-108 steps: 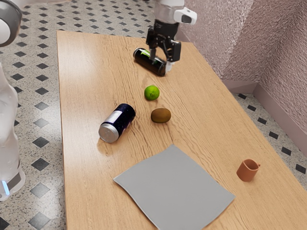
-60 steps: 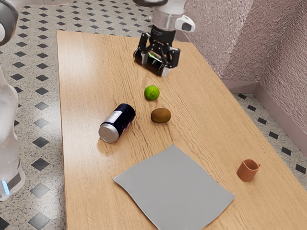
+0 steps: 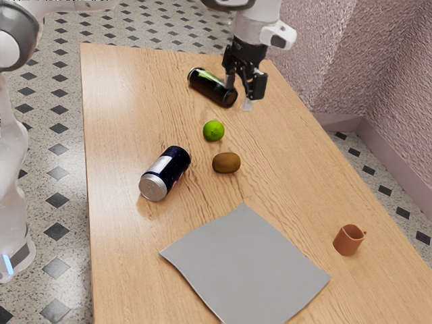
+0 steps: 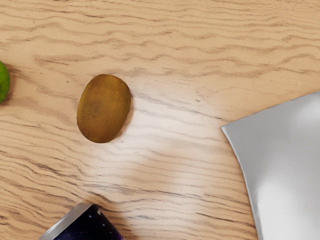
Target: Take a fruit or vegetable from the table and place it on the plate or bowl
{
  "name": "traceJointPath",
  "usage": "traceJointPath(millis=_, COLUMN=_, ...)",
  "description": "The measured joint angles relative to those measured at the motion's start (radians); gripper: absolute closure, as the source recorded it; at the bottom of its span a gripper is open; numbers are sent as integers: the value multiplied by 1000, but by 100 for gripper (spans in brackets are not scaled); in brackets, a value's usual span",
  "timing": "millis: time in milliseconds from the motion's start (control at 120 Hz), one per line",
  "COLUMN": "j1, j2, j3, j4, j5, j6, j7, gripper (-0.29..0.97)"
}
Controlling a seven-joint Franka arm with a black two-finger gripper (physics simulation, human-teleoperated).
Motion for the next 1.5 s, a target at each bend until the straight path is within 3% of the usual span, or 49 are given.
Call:
traceJointPath(millis=242, j1=34, j2=74, j3=16, j4=8, j5=-10, j6=16, j7=196, gripper=0)
traceJointPath(millis=450, j1=19, j2=-17, j3=44, j4=-232, j5=-30, j6=139, j7=304, gripper=0)
traceJointPath(millis=1008, j1=26, j2=1, j3=99, j4=-355, j5=-98, j6=263, j7=314, gripper=0)
traceJointPath(millis=1500, j1=166, j2=48, j3=92, j4=-406, j5=-77, j6=409, j7=444, gripper=0)
